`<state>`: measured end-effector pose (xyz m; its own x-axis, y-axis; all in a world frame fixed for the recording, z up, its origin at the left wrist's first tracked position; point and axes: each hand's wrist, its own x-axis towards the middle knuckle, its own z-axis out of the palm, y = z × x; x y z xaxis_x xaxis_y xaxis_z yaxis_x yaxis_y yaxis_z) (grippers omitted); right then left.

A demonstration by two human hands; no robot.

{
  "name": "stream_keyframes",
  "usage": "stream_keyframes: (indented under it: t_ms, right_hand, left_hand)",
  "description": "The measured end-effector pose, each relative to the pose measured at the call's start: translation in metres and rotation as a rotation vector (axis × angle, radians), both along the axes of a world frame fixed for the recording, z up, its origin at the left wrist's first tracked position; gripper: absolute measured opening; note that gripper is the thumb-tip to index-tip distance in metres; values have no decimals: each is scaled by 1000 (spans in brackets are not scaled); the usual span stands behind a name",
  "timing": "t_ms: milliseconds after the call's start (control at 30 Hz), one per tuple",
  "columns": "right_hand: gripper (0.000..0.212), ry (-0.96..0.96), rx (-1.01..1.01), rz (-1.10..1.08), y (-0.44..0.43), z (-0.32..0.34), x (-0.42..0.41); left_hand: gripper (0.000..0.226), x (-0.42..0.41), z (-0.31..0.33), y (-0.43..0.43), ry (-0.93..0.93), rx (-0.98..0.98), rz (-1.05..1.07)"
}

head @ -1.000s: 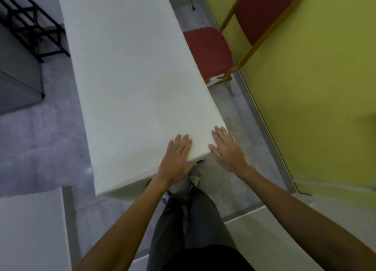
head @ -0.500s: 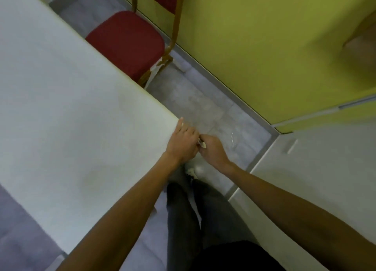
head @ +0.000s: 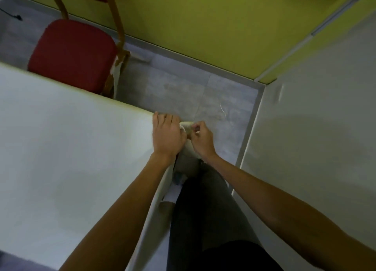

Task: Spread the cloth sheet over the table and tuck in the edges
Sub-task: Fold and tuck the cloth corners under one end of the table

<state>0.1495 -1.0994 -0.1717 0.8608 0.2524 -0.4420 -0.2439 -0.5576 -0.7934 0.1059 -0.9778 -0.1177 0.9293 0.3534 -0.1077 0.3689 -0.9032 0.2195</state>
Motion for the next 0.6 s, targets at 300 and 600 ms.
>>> stream_keyframes:
  t_ms: [300,600]
  right_hand:
    - [36,96,124,404,-1,-13,16]
    - [21,-255,-47,702,-7,-31,50]
  left_hand:
    - [31,3,-1,-5,60,27,45]
    - [21,2,-8,-6,-57,16,68]
